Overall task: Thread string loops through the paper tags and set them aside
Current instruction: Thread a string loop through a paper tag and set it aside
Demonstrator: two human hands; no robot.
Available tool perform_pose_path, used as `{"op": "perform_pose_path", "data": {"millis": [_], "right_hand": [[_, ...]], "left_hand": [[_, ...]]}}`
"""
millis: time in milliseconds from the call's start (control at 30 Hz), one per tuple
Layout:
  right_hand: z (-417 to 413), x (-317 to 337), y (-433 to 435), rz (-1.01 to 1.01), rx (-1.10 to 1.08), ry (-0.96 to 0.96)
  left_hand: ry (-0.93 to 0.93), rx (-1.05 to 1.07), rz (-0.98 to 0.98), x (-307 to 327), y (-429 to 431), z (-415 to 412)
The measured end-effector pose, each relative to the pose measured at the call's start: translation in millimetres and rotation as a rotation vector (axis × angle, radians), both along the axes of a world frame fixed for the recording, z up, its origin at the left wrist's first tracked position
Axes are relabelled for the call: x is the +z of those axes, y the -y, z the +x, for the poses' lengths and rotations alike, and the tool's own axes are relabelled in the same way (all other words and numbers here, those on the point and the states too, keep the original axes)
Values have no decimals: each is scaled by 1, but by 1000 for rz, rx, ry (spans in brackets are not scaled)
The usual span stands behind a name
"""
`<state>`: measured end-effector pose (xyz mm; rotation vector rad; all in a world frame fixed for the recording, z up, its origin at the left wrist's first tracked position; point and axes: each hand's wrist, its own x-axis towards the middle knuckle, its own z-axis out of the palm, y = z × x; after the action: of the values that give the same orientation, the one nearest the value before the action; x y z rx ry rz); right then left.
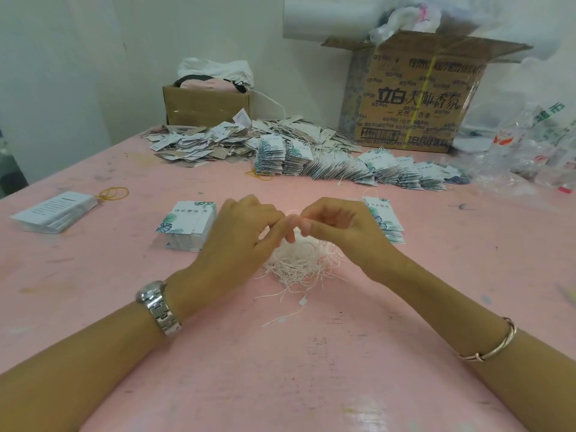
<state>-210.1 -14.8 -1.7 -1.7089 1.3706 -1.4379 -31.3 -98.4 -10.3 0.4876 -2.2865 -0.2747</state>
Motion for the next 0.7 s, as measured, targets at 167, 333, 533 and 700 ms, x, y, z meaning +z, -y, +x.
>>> {"op": "perform_pose_path", "data": {"millis": [167,333,533,700], "right_hand": [[-7,8,3,151,25,436],[-13,13,3,277,-31,599],[-13,15,1,302,-86,577],[-10,14,1,308,-92,539]], "left_hand": [[318,217,-535,32,31,30],[550,301,-388,37,60,50],[756,320,-410,25,63,39],[767,309,-422,26,63,37]]}}
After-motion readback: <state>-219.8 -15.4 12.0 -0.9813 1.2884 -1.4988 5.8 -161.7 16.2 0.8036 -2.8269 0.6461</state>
